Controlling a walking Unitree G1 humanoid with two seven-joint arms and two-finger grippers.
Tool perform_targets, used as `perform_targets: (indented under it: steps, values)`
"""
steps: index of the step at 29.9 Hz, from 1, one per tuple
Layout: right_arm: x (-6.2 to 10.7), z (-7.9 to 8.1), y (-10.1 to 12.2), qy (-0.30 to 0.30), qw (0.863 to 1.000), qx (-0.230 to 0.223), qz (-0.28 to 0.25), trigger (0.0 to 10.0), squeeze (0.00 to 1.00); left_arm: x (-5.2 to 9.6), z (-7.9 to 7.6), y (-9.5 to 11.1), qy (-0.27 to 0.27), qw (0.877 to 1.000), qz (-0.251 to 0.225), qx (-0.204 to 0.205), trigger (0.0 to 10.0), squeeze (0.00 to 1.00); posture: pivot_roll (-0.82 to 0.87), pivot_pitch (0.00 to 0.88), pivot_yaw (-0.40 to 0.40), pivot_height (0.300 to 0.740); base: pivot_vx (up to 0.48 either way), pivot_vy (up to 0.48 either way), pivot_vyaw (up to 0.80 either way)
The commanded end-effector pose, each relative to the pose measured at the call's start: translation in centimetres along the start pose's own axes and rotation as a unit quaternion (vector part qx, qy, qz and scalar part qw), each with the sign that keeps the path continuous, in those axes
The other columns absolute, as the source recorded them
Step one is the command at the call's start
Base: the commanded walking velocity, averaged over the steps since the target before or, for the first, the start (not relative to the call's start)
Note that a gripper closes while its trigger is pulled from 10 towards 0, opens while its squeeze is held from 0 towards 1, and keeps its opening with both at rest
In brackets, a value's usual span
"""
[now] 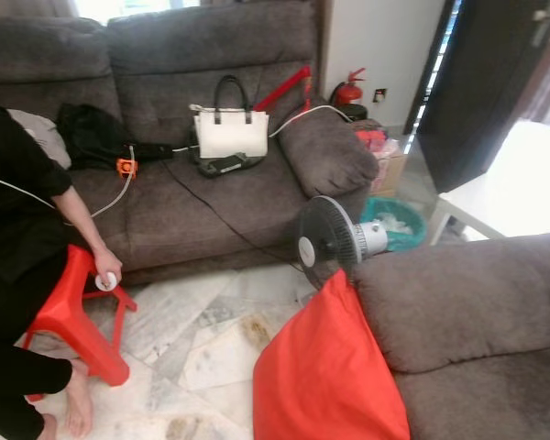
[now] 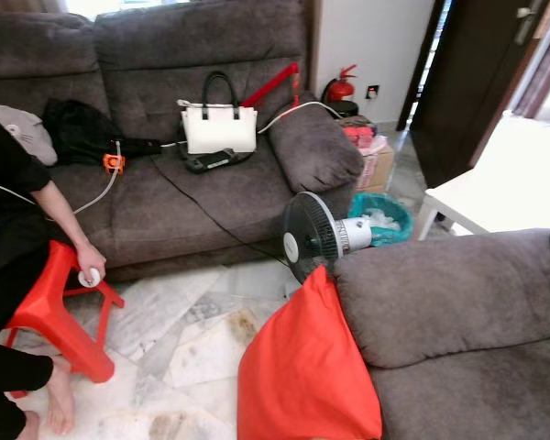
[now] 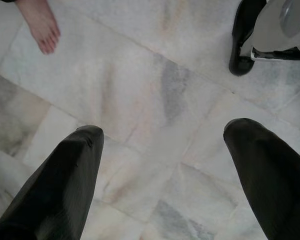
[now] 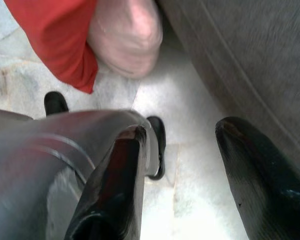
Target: Move the pillow to the sofa from floor
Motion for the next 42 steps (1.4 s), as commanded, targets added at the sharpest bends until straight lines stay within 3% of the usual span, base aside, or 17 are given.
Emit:
perform_targets:
  steps: [1,9,16,22,29,32,34,37,39,42]
  values:
    - [0.1,-0.3,-0.2,-0.006,1.0,-0.009,0.0,10.0,0.0,0.0,0.1,0.2,0.0,1.0,-0.004,0.004,10.0,0.0,0.09,0.005,-0.01,0.74,0.0,0.0,0.0]
    - [0.1,-0.2,-0.3,-0.005,1.0,-0.013,0.0,10.0,0.0,0.0,0.1,0.3,0.001,1.0,-0.007,0.008,10.0,0.0,0.09,0.006,-0.009,0.74,0.0,0.0,0.0]
    - [0.2,-0.3,-0.1,-0.007,1.0,-0.018,-0.007,10.0,0.0,-0.1,1.4,2.2,0.028,0.998,-0.054,0.026,10.0,0.0,0.1,0.007,-0.008,0.74,0.0,0.0,0.0]
    - [0.2,-0.2,0.4,-0.005,0.999,-0.029,-0.032,10.0,0.0,-0.1,3.3,5.1,0.07,0.991,-0.112,0.028,10.0,0.0,0.1,0.009,-0.007,0.74,0.0,0.0,0.0]
    - [0.3,0.2,1.5,0.017,0.996,-0.05,-0.078,10.0,0.0,0.5,5.8,11.2,0.113,0.969,-0.217,0.03,10.0,0.0,0.09,0.007,-0.007,0.74,0.0,0.0,0.0]
    - [0.4,0.4,2.0,0.03,0.992,-0.061,-0.102,10.0,0.0,1.7,7.2,16.2,0.134,0.943,-0.301,0.038,10.0,0.0,0.09,0.008,-0.009,0.74,0.0,0.0,0.0]
    - [0.5,0.4,2.1,0.032,0.992,-0.061,-0.108,10.0,0.0,2.1,7.5,17.5,0.139,0.935,-0.324,0.042,10.0,0.0,0.1,0.008,-0.009,0.74,0.0,0.0,0.0]
    - [0.7,0.4,2.6,0.036,0.988,-0.076,-0.133,10.0,0.0,3.9,7.9,21.3,0.148,0.904,-0.401,0.028,10.0,0.0,0.1,0.009,-0.006,0.74,0.0,0.0,0.0]
    - [0.8,0.5,3.0,0.043,0.984,-0.084,-0.154,10.0,0.0,6.3,7.8,24.8,0.158,0.861,-0.482,0.02,10.0,0.0,0.1,0.01,-0.005,0.74,0.0,0.0,0.0]
    - [1.0,0.8,3.5,0.061,0.978,-0.095,-0.176,10.0,0.0,9.0,7.5,27.2,0.166,0.823,-0.544,0.005,10.0,0.0,0.09,0.01,-0.003,0.74,0.0,0.0,0.0]
Point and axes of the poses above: a point about 5 cm out from each wrist's last joint towards the gripper, its own x axis pointing back from the gripper into the wrist, its own y axis along the axis of the wrist's last joint, z = x × y, the point moved 3 cm from there along -x, pointing out of the wrist towards the gripper, and after that the axes turned 11 degrees about -x, right-handed, at the moved point
